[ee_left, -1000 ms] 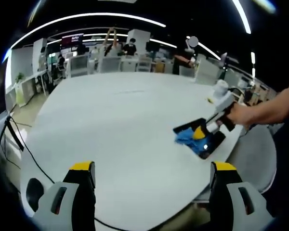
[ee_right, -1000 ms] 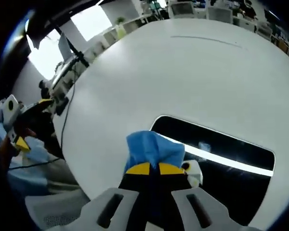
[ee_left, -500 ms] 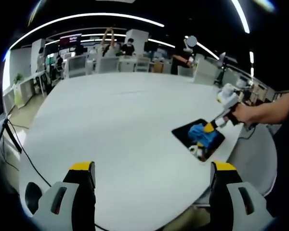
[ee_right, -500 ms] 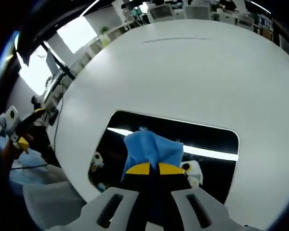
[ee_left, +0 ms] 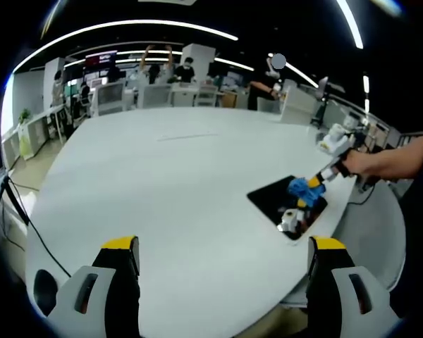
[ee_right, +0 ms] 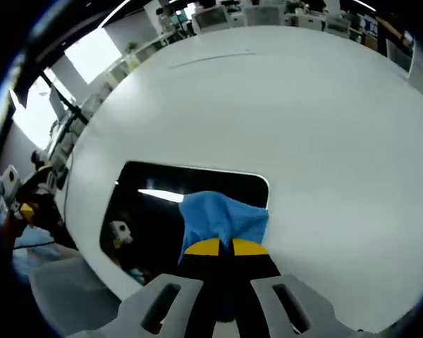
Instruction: Wipe the mirror surface with the cleaning cloth until all visible marks leave the cleaned area.
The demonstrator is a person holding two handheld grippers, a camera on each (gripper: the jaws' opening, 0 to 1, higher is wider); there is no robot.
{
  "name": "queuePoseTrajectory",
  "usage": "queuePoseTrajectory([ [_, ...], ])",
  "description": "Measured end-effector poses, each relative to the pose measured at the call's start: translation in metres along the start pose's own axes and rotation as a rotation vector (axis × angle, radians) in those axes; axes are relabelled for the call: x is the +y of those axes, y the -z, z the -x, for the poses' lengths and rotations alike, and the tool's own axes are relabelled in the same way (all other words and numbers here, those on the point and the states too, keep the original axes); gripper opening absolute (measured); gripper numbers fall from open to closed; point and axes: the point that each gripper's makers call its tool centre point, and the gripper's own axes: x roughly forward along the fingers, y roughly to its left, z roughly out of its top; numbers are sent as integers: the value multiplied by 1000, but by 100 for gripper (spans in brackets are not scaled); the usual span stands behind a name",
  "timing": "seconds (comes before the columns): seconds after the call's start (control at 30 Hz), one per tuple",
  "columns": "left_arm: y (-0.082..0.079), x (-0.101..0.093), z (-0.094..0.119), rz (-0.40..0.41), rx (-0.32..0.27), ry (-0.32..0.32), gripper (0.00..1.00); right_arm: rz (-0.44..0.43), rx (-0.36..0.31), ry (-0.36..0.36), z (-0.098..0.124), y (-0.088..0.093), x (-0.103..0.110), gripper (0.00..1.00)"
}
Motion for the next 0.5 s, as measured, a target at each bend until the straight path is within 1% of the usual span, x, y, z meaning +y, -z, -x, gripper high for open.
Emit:
queuePoseTrajectory([
  [0.07,0,-2,-1,-1,2,1,100,-14,5,10,1,1,-2,0],
  [0.23,-1,-4,-2,-5,-1,6,100,-2,19,43,4,4,-10,0],
  [0.33,-2,-3,-2,-7,-3,6,100,-9,10,31,5,5,-13,0],
  [0.5,-5,-2,-1,-14,-6,3,100,6,21,39,3,4,-12,0],
])
